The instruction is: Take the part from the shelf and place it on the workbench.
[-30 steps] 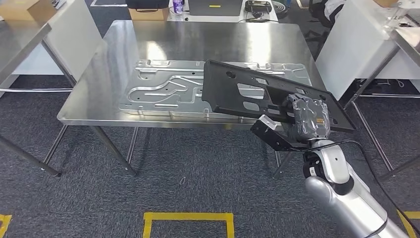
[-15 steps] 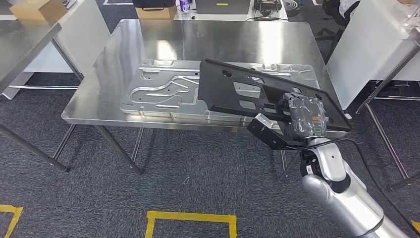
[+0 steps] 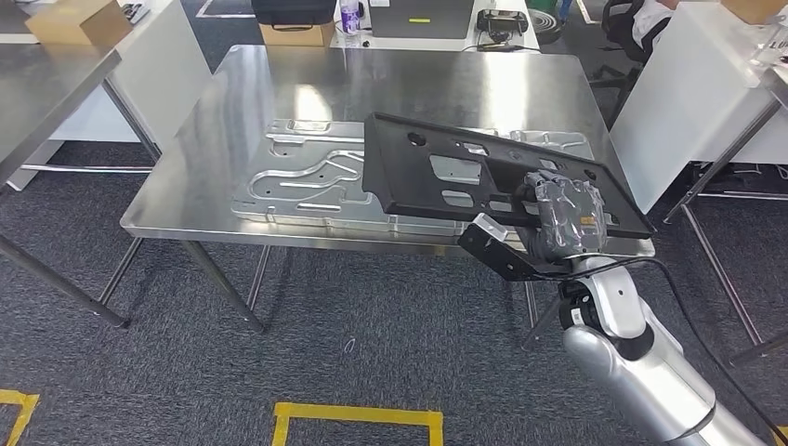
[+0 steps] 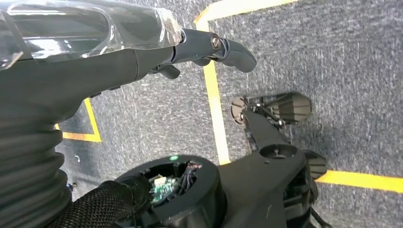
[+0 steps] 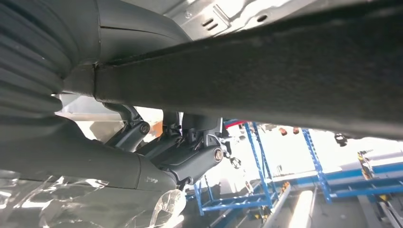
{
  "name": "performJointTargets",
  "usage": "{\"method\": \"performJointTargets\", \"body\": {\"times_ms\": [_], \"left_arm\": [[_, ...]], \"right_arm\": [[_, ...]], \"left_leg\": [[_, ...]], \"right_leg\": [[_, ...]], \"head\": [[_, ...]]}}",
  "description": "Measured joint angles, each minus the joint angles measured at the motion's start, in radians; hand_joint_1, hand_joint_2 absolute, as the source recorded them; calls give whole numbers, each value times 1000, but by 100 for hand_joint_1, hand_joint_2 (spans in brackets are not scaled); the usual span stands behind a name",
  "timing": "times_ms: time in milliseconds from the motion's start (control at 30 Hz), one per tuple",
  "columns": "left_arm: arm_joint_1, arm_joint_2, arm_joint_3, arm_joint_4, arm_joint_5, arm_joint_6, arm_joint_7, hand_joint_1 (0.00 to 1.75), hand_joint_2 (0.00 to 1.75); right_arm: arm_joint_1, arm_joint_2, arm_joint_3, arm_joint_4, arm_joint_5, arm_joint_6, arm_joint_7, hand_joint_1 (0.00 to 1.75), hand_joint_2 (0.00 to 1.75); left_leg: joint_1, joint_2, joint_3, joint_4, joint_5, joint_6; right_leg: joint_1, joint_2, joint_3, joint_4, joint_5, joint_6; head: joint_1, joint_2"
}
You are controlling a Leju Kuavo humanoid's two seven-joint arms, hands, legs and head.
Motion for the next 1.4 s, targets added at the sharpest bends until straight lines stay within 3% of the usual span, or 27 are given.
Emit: {"method": "performJointTargets", "body": {"times_ms": [33, 67, 133, 167, 200, 267, 333, 400, 500, 567, 600, 667, 700, 733, 800, 867, 933, 1000, 1033, 1067, 1100, 1133, 1167, 1233, 1267, 1333, 1400], "left_arm": [[1, 0, 0, 0, 0, 0, -1, 0, 175], [2, 0, 0, 0, 0, 0, -2, 0, 175], [3, 1, 0, 0, 0, 0, -5, 0, 175], [2, 3, 0, 1, 0, 0, -7, 0, 175], [0, 5, 0, 1, 0, 0, -8, 0, 175], [-1, 7, 0, 2, 0, 1, -10, 0, 175], [-1, 7, 0, 2, 0, 1, -10, 0, 175], [-3, 7, 0, 2, 0, 1, -10, 0, 175], [-3, 7, 0, 2, 0, 1, -10, 0, 175], [-1, 7, 0, 2, 1, 1, -10, 0, 175], [-1, 7, 0, 2, 1, 1, -10, 0, 175], [4, 10, 0, 3, 1, 1, -10, 0, 175], [6, 11, 0, 3, 1, 1, -10, 0, 175], [8, 12, 0, 4, 1, 2, -10, 0, 175], [7, 12, 0, 4, 1, 2, -11, 0, 175], [7, 12, 0, 4, 1, 2, -12, 0, 175], [6, 11, 0, 4, 2, 1, -14, 0, 175], [6, 9, 0, 4, 1, 1, -14, 0, 175], [6, 8, 0, 4, 1, 1, -14, 0, 175], [6, 8, 0, 4, 1, 1, -14, 0, 175], [6, 7, 0, 4, 0, 0, -13, 0, 175], [7, 7, 0, 4, 0, 0, -13, 0, 175], [6, 7, 0, 4, -1, -1, -13, 0, 175], [5, 7, 0, 4, -1, -2, -13, 0, 175], [4, 6, -1, 4, -1, -2, -13, 0, 175], [1, 6, -1, 4, -1, -4, -13, 0, 175], [-2, 7, -1, 5, -2, -5, -13, 0, 175]], "right_arm": [[1, 0, 0, 2, 0, 0, 0, 175, 175], [2, 0, 1, 3, 0, 0, 0, 175, 175], [1, 1, 1, 5, 0, 0, 0, 175, 175], [0, 2, 2, 7, 0, 0, 0, 175, 175], [0, 3, 3, 9, 0, 0, 0, 175, 175], [1, 5, 5, 13, 0, 0, 1, 175, 175], [2, 5, 5, 14, 0, 0, 1, 175, 175], [-1, 5, 4, 14, 0, -1, 1, 175, 175], [-1, 6, 5, 14, 0, -1, 0, 175, 175], [1, 7, 6, 14, 0, -1, 0, 175, 175], [1, 7, 6, 14, 0, -1, 0, 175, 175], [1, 8, 7, 16, 0, -1, 0, 175, 175], [1, 8, 8, 17, 0, -1, 0, 175, 175], [2, 9, 9, 18, 0, -1, 1, 175, 175], [2, 10, 10, 19, 0, -1, 1, 175, 175], [1, 10, 10, 19, 1, -2, -2, 175, 175], [1, 10, 11, 20, 4, -2, -9, 175, 175], [3, 10, 14, 21, 4, 2, -22, 175, 175], [4, 11, 16, 21, 1, 8, -32, 175, 175], [4, 11, 20, 21, -3, 18, -45, 175, 175], [3, 11, 24, 21, -9, 29, -60, 175, 175], [3, 12, 30, 21, -14, 42, -74, 175, 175], [1, 13, 37, 21, -18, 53, -86, 175, 175], [-1, 15, 54, 22, -25, 74, -103, 175, 175], [-4, 17, 63, 22, -29, 82, -110, 175, 175], [-9, 21, 78, 21, -35, 95, -123, 175, 175], [-13, 25, 92, 21, -39, 103, -130, 175, 175]], "left_leg": [[5, -1, 4, 1, -5, -6], [12, -3, 10, 3, -12, -15], [25, -6, 22, 11, -32, -37], [30, -7, 25, 17, -42, -48], [31, -8, 25, 22, -53, -59], [32, -7, 25, 28, -63, -73], [34, 2, 18, 52, -65, -81], [32, 23, -40, 155, -74, -81], [21, 40, -185, 346, -138, -74], [7, 41, -229, 344, -151, -56], [-2, 41, -229, 297, -125, -39], [-30, 40, -210, 163, -4, 4], [-43, 38, -198, 113, 49, 20], [-54, 37, -189, 80, 86, 28], [-60, 36, -166, 58, 88, 29], [-55, 35, -136, 40, 82, 33], [-47, 32, -107, 30, 66, 37], [-41, 28, -80, 29, 42, 36], [-38, 25, -64, 29, 28, 33], [-36, 23, -45, 29, 14, 30], [-33, 20, -25, 29, -1, 26], [-32, 19, -8, 29, -17, 21], [-31, 17, 8, 31, -33, 16], [-33, 15, 25, 31, -62, 3], [-34, 15, 33, 37, -68, -3], [-32, 17, 30, 62, -69, -13], [-28, 25, -11, 145, -73, -24]], "right_leg": [[-7, 0, -13, 10, 7, 8], [-14, -1, -5, -21, 35, 18], [-29, 3, 53, -156, 109, 43], [-32, 5, 75, -209, 117, 45], [-32, 6, 88, -237, 119, 39], [-26, 3, 87, -234, 97, 4], [-23, 1, 97, -228, 95, -21], [-20, -3, 114, -228, 82, -37], [-8, -6, 144, -228, 53, -52], [5, -7, 175, -229, 29, -56], [11, -7, 194, -229, 16, -57], [20, -8, 224, -232, -10, -59], [21, -7, 235, -235, -20, -58], [20, -6, 244, -239, -27, -55], [19, -3, 253, -236, -24, -46], [17, -3, 220, -162, 4, -39], [15, -3, 133, -31, 9, -31], [13, -3, 46, 52, -56, -23], [11, -3, 20, 56, -94, -19], [10, -3, 8, 32, -113, -15], [9, -3, 8, -14, -101, -11], [7, -4, 18, -80, -50, -7], [5, -4, 30, -153, 22, -5], [5, -6, 49, -243, 136, -13], [7, -7, 53, -258, 155, -22], [7, -7, 65, -259, 152, -42], [4, -8, 82, -259, 139, -56]], "head": [[0, 0], [0, 0], [1, 0], [2, 0], [2, 0], [1, 0], [-3, 0], [-5, 0], [-6, 0], [-7, 0], [-7, 0], [-5, 0], [-4, 0], [-3, 0], [-3, 0], [-3, 0], [-2, 0], [-1, 0], [-1, 0], [0, 0], [0, 0], [0, 0], [0, 0], [0, 0], [0, 0], [-1, 0], [-2, 0]]}}
